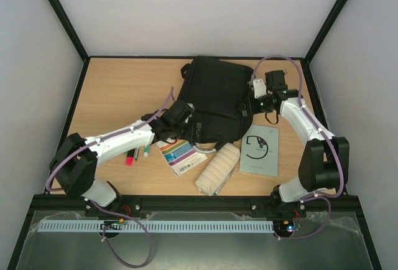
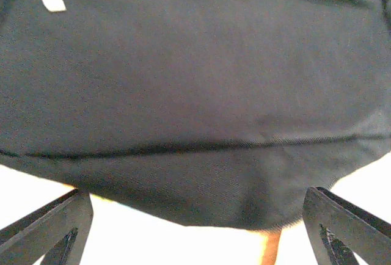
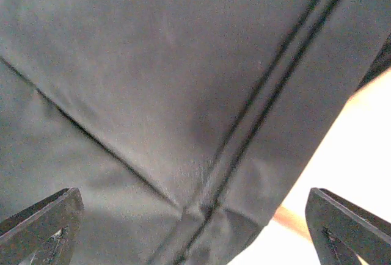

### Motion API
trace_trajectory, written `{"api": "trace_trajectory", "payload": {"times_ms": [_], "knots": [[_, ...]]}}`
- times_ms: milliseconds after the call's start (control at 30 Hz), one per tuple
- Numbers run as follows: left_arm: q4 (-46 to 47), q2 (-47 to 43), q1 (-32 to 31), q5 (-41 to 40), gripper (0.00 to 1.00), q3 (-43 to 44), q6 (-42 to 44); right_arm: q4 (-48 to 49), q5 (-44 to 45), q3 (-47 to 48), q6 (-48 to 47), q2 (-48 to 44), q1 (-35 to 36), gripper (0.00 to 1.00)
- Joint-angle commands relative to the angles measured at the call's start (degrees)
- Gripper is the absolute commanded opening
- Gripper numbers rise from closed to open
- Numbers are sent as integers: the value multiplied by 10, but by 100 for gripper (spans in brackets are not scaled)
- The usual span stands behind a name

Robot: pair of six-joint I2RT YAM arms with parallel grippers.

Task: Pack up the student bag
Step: Adjust the student bag at the center of the board, then adjust the book at the center of the board.

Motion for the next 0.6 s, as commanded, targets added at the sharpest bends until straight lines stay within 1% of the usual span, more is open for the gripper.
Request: {"api": "trace_trajectory", "payload": {"times_ms": [0, 67, 133, 233, 333, 400, 500, 567], "knots": [[-2, 3, -50, -29, 97, -36, -40, 33, 37, -78, -8, -30, 3, 99], [-3, 13, -65, -33, 96, -43, -50, 34, 56, -84, -12, -24, 3, 99], [-10, 16, -76, -38, 94, -45, -60, 27, 51, -84, -14, -23, 3, 100], [-16, -11, -107, -59, 93, -59, -70, 32, -20, -110, -45, -60, 3, 96], [-8, -52, -127, -44, 91, -86, -68, 44, -112, -152, -77, -94, 3, 93], [-3, -73, -129, -31, 91, -111, -74, 37, -146, -155, -86, -96, 4, 90], [25, -82, -129, -22, 91, -153, -96, 23, -164, -144, -93, -92, 5, 86], [55, -72, -129, -9, 88, -172, -106, -4, -223, -139, -121, -95, 5, 84]]}}
